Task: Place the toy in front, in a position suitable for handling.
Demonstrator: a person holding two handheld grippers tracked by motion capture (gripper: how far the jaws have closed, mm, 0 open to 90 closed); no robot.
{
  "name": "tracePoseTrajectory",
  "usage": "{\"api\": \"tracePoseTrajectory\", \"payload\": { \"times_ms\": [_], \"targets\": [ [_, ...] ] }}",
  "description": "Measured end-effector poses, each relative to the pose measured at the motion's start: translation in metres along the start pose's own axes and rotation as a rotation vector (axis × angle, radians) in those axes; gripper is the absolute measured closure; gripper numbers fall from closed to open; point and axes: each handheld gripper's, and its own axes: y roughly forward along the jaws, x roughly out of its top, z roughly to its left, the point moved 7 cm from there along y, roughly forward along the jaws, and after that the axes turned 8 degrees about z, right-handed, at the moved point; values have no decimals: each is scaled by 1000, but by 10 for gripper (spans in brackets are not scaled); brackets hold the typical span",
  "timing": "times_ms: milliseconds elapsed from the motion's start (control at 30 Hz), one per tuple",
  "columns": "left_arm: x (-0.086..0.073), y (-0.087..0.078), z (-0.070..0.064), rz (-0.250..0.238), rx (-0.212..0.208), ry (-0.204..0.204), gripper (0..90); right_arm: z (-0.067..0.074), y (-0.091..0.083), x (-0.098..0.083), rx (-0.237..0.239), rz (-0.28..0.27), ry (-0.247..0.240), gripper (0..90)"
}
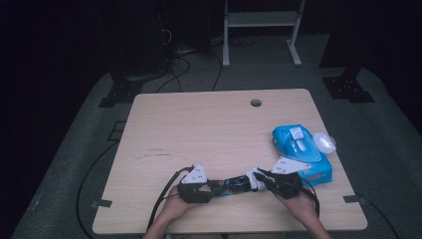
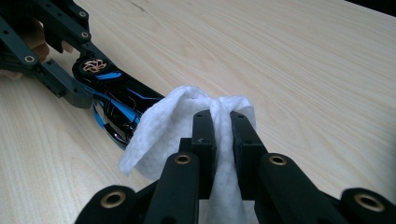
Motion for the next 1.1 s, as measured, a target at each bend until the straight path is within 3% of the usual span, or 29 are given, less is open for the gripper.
{"api": "tracePoseTrajectory", "payload": {
  "times_ms": [167,333,500,600,733,900,1100],
  "targets": [
    [-1,-2,0,3,3,9,645,2,-2,0,14,15,0,817],
    [0,-5,8,-7,39,-50,597,5,0,1,5,11,-10,818],
    [0,-5,9,-10,38,-68,580,8,2,2,5,9,-15,817],
    [1,-7,9,-29,7,-90,570,6,1,5,-25,-5,-31,817],
    [5,-14,11,-79,-30,-125,532,11,0,11,-20,-52,-51,816],
    [6,-22,17,-129,-50,-184,510,16,4,10,31,-43,-47,816],
    [6,-19,19,-138,-92,-248,495,17,4,7,77,-30,-40,818]
  ]
}}
